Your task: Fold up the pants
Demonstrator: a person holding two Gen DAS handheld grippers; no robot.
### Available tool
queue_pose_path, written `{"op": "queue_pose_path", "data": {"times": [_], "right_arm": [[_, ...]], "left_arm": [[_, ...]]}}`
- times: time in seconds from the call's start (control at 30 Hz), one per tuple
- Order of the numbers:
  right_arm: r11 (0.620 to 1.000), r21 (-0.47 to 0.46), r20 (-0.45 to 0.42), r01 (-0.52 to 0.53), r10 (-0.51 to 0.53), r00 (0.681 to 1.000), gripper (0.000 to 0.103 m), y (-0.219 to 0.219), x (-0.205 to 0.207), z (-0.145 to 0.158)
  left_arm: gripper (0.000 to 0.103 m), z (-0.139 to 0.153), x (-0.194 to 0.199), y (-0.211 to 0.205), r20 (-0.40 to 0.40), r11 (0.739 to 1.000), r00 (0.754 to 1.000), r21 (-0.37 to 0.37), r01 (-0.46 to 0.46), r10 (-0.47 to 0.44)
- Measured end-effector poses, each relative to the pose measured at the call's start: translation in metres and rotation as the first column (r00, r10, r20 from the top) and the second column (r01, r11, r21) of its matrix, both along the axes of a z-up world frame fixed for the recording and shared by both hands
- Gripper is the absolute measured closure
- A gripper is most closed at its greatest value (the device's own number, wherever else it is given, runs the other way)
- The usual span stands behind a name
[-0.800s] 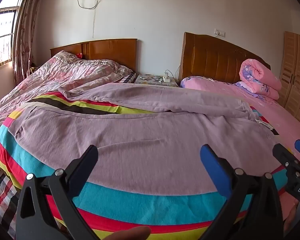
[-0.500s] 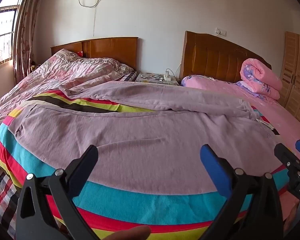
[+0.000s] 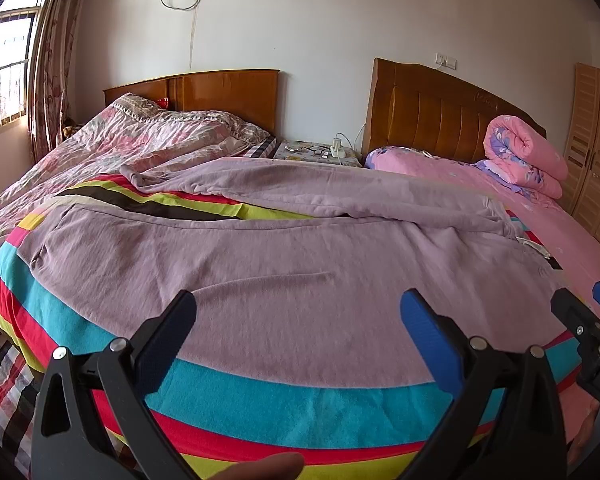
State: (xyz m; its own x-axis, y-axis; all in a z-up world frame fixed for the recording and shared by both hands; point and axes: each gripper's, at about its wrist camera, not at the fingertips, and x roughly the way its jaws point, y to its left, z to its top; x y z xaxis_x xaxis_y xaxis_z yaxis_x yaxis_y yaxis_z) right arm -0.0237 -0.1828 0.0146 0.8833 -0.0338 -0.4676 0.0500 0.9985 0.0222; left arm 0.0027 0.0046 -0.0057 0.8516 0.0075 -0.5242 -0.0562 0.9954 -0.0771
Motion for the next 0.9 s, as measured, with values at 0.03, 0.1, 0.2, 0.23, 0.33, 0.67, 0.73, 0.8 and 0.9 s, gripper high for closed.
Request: {"op": "queue_pose_path", "data": {"times": [0.03,0.1,0.2,0.23,0.33,0.67,0.73,0.8,0.9], "right_arm": [[1.000,0.000,0.000,0.001,-0.001,1.000,0.004,-0.0015,0.0024,0.0019],[1.000,0.001,-0.001,0.000,0.000,1.000,0.004,-0.0017,0.0026,0.0019],[1.000,0.002,-0.002,0.000,0.000,1.000,0.004,-0.0012,0.0026,0.0016],[1.000,0.003,-0.002,0.000,0.000,1.000,0.004,-0.0010,0.0025,0.0013],[1.000,0.003,-0.002,0.001,-0.001,1.000,0.004,-0.0009,0.0024,0.0011],[1.000,0.005,-0.007,-0.001,0.001,1.000,0.004,-0.0008,0.0038,0.0007],[1.000,0.006,-0.007,0.000,0.000,1.000,0.004,-0.0005,0.0038,0.0004],[1.000,0.006,-0.008,-0.001,0.001,1.000,0.004,-0.0015,0.0043,0.0011],[1.000,0.008,-0.009,-0.002,0.002,1.000,0.004,0.0008,0.0013,-0.0042]], "left_arm": [[0.001,0.0000,0.0000,0.0000,0.000,1.000,1.000,0.000,0.000,0.000],[0.001,0.0002,-0.0002,0.0001,-0.001,1.000,1.000,0.000,0.000,0.000],[0.001,-0.0003,0.0001,0.0000,-0.001,1.000,1.000,0.000,-0.001,0.001],[0.001,-0.0003,-0.0001,0.0001,-0.001,1.000,1.000,-0.001,-0.001,0.001],[0.001,-0.0015,-0.0004,0.0003,-0.003,1.000,1.000,-0.001,0.000,0.000],[0.001,-0.0044,-0.0007,0.0003,-0.007,1.000,1.000,0.001,0.003,-0.003],[0.001,-0.0054,-0.0014,0.0003,-0.009,1.000,1.000,0.002,0.004,-0.004],[0.001,-0.0063,-0.0016,-0.0003,-0.011,1.000,1.000,0.003,0.005,-0.005],[0.001,-0.0068,-0.0019,-0.0004,-0.012,1.000,1.000,0.003,0.006,-0.006]]}}
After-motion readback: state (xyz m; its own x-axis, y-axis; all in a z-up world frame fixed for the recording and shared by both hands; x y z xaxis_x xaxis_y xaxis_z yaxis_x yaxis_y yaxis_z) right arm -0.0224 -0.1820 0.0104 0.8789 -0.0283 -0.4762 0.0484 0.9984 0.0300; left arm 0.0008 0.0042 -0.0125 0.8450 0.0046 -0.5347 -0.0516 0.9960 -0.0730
